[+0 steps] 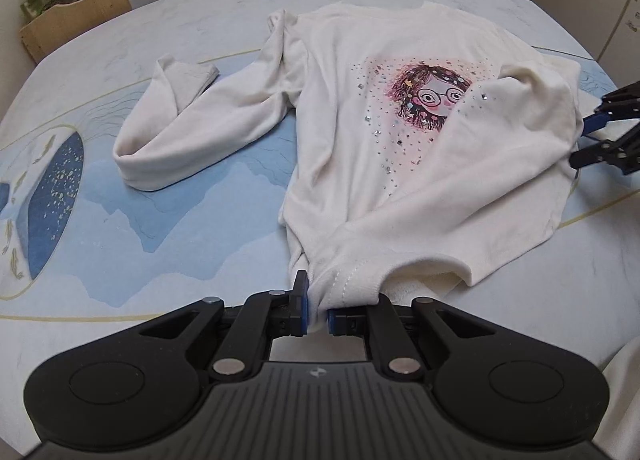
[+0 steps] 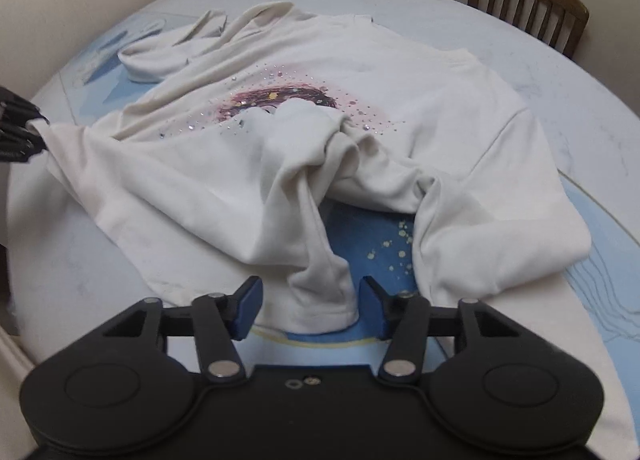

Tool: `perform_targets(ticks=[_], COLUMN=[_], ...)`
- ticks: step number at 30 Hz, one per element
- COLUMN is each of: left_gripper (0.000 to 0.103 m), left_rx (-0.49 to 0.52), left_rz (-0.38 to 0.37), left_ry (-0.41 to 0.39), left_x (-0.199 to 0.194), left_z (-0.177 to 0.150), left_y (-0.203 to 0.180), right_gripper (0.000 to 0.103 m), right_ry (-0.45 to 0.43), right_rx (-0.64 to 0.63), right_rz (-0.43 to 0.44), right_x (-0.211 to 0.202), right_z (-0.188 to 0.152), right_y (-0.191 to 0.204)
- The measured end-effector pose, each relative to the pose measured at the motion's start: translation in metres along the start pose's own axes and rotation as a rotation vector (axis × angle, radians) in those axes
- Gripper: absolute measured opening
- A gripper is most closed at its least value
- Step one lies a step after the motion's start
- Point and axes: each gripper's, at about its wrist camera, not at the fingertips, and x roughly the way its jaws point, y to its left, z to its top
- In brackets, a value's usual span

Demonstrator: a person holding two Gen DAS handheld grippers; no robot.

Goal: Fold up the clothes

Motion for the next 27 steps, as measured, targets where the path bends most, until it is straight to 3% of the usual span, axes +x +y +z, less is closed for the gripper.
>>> perform_targets(ticks=[3, 8, 14, 18, 21, 27], left_gripper=[0.007, 0.007, 0.007, 0.008, 0.008, 0.019], left_rx=[0.025, 0.105, 0.296, 0.428, 0.485, 0.550], left_rz=[-0.023, -0.083, -0.253, -0.366, -0.410, -0.468], left_ry=[-0.006, -0.011, 0.011, 0.062, 0.116, 0.143], left_x=[0.001, 0.004, 0.004, 0.008, 0.020, 0.014], left_z=[0.000, 0.001, -0.002, -0.008, -0.014, -0.011], left_y=[0.004, 0.008, 0.006, 0.003, 0.004, 0.019], right_gripper=[0.103, 0.103, 0.103, 0.103, 0.103, 0.103], right_ry=[0.017, 0.063, 0.083, 0.141, 0.206, 0.282], right_rx=[-0.002, 0.085, 0.349, 0.504, 0.546, 0.462], right_rz=[-0.046, 0.019, 0.243, 0.232, 0.150, -0.010], right_x=[0.008, -0.017, -0.072, -0.076, -0.060, -0.048], right_z=[0.003, -0.004, -0.051, -0.093, -0.113, -0.102], right_y=[0.003, 0.009, 0.009, 0.015, 0.026, 0.046])
